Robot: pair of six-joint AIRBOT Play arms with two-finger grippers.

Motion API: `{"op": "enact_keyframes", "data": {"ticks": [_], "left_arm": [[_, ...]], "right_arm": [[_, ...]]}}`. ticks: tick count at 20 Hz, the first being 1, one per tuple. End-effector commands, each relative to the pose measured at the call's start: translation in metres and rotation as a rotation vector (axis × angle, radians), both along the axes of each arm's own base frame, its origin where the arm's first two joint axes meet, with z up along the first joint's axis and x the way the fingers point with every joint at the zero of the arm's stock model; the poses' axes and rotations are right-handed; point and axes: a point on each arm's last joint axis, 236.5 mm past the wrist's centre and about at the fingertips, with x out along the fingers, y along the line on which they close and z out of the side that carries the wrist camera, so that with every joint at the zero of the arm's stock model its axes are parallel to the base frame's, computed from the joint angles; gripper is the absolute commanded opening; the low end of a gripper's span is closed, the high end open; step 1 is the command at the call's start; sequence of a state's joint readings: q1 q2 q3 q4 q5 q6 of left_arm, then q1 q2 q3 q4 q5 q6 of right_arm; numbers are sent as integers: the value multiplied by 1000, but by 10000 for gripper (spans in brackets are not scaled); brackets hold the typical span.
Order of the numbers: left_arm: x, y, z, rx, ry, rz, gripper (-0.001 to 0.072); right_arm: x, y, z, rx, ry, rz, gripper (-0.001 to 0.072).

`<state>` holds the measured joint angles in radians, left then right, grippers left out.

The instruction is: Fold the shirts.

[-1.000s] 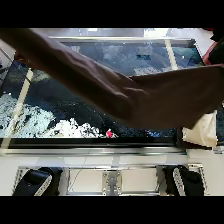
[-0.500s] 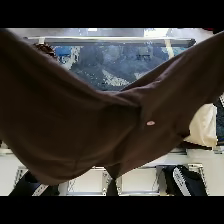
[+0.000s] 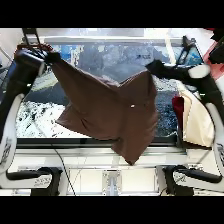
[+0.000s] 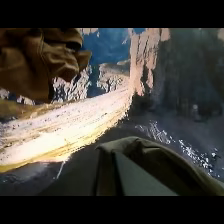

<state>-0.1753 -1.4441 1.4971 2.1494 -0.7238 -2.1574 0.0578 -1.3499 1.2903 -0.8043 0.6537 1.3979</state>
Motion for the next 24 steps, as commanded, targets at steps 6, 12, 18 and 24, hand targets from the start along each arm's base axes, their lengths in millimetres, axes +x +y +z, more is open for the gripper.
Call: {"op": "enact_keyframes", "data": {"ticks": [6, 12, 18, 24], "left_arm": [[11, 56, 36, 17, -101, 82, 639], [-105, 120, -9, 92, 250, 287, 222], [-210, 90, -105, -78, 537, 301, 222], [-212, 68, -113, -139, 559, 226, 222]], "right_arm": [[35, -89, -1, -27, -65, -217, 492], [-119, -147, -64, -310, 358, -120, 490], [-253, -99, -152, -60, 672, -218, 601], [-267, -76, -192, 93, 717, -266, 603]]}}
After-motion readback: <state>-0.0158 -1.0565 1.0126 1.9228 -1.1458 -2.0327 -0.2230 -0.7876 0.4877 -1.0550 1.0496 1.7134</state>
